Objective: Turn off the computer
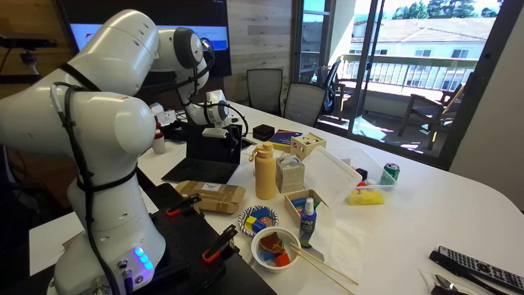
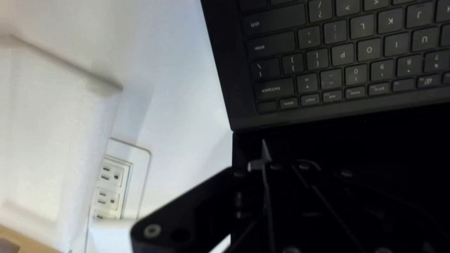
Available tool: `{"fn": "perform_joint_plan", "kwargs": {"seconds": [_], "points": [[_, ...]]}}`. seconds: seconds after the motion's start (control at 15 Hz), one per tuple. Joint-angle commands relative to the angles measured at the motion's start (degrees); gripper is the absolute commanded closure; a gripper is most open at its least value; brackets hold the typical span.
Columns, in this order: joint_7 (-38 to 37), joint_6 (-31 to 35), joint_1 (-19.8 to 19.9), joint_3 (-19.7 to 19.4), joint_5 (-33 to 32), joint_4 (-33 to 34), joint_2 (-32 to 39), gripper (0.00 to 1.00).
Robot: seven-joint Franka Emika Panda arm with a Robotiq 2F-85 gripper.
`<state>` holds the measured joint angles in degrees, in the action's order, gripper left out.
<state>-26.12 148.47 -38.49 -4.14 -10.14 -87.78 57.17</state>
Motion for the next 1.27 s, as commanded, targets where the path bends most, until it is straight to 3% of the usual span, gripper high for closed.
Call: {"fn": "perform_joint_plan", "kwargs": {"seconds": [0.0, 0.07, 0.13, 0.27, 0.8, 1.2], "points": [[-0.1, -3.6, 0.3, 0.5, 0.7, -5.5, -7.0, 1.00], [0.1, -4.8, 0.7, 1.0, 1.0, -6.3, -8.3, 0.74], [0.5, -5.6, 1.3, 1.7, 1.3, -7.1, -9.6, 0.73], [0.8, -6.6, 2.3, 3.0, 1.6, -8.8, -12.2, 0.60], [0.4, -9.8, 5.0, 6.5, 1.2, -13.4, -21.1, 0.00], [0.9, -8.6, 6.5, 7.7, 0.5, -15.3, -24.0, 0.00]]}}
